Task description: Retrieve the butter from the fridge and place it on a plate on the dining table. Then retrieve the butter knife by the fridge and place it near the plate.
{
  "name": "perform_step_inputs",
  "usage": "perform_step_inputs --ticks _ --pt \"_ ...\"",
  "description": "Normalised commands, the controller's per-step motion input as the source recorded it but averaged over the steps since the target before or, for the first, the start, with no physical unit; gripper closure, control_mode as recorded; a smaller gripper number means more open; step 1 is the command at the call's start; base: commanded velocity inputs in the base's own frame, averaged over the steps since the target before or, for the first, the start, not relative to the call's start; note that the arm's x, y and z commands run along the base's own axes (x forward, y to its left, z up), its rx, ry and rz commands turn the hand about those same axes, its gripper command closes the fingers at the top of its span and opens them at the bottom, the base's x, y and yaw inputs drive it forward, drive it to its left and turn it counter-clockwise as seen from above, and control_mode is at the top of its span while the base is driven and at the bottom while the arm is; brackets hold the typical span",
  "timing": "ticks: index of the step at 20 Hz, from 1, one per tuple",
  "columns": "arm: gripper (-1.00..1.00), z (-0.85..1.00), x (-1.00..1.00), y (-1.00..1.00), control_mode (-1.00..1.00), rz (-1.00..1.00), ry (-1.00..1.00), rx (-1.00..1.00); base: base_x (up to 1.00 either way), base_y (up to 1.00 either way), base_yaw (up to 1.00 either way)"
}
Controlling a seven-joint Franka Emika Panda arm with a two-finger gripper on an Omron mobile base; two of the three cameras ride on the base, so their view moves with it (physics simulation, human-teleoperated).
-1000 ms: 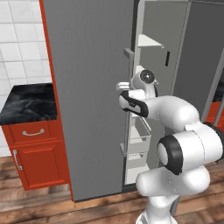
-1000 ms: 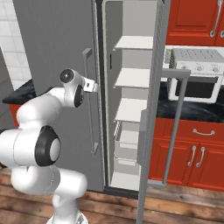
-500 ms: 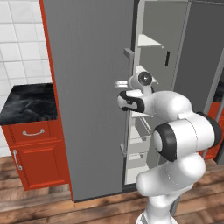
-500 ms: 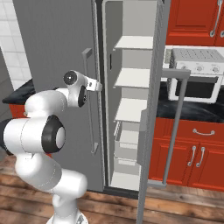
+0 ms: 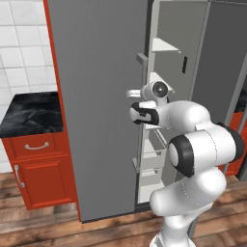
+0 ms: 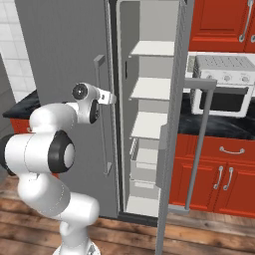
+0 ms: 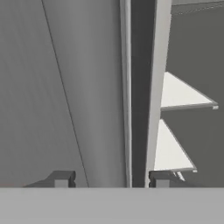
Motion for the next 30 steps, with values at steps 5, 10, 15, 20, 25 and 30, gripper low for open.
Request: perform_step_inputs --ticks 5,10,15,20,25,30 --pt "1.0 0.0 0.0 0.0 -1.0 0.01 0.0 0.0 0.0 0.0 0.0" --pt "1.0 0.08 -0.38 0.18 -1.0 -0.01 -0.01 0.0 0.0 0.0 0.0" --pt "1.0 0.29 -0.81 0.32 -1.0 -0.13 -0.01 0.0 0.0 0.0 0.0" --pt "1.0 0.36 -0.87 0.37 -1.0 -0.13 0.05 0.0 0.0 0.0 0.0" --pt "1.0 0.35 -0.81 0.57 -1.0 -0.13 0.05 0.0 0.0 0.0 0.0" --pt "1.0 0.28 -0.54 0.53 -1.0 -0.08 0.07 -0.01 0.0 0.0 0.0"
